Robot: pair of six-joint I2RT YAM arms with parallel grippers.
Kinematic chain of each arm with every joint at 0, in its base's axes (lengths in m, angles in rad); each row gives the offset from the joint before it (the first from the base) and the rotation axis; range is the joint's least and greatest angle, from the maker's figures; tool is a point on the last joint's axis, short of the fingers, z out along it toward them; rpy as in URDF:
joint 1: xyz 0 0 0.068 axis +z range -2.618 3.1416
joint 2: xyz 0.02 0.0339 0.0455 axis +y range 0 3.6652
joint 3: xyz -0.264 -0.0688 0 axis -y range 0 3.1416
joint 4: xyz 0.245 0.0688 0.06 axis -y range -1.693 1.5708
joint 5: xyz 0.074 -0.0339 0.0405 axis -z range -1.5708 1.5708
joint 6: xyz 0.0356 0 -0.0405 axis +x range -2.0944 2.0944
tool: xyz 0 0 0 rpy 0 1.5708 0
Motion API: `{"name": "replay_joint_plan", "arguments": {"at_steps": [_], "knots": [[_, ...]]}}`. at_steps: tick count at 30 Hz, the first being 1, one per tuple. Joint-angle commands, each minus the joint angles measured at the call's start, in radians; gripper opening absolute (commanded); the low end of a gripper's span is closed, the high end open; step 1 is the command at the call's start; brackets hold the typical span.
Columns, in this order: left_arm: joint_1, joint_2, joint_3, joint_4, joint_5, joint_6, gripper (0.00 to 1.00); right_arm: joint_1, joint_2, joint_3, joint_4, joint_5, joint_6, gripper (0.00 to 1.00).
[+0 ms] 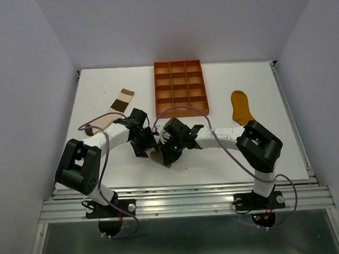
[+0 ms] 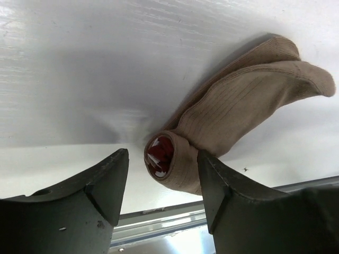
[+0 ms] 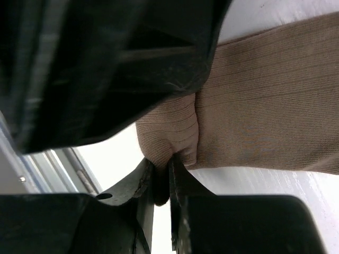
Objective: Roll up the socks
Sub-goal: Roll the sock at the center of the board.
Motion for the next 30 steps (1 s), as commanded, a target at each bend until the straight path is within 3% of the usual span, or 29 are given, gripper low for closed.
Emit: {"name": "replay_joint_plan", "arguments": {"at_steps": [1, 3, 5, 18, 30], "knots": [[0.003, -0.044, 0.019, 0.011, 0.000, 0.018, 0.66, -0.025, 0.056, 0.028, -0.071, -0.063, 0.046, 0.01], [0.002, -0.050, 0.013, 0.019, 0.000, 0.015, 0.70, -0.036, 0.070, 0.039, -0.072, -0.100, 0.053, 0.01], [0.003, -0.062, 0.013, 0.011, -0.025, 0.014, 0.99, -0.048, 0.084, 0.059, -0.080, -0.142, 0.055, 0.01], [0.005, -0.190, -0.065, 0.029, -0.075, -0.059, 0.99, -0.111, 0.200, 0.217, -0.195, -0.278, 0.115, 0.01], [0.006, -0.282, -0.221, 0.123, -0.046, -0.120, 0.96, -0.159, 0.269, 0.294, -0.249, -0.253, 0.227, 0.01]]}}
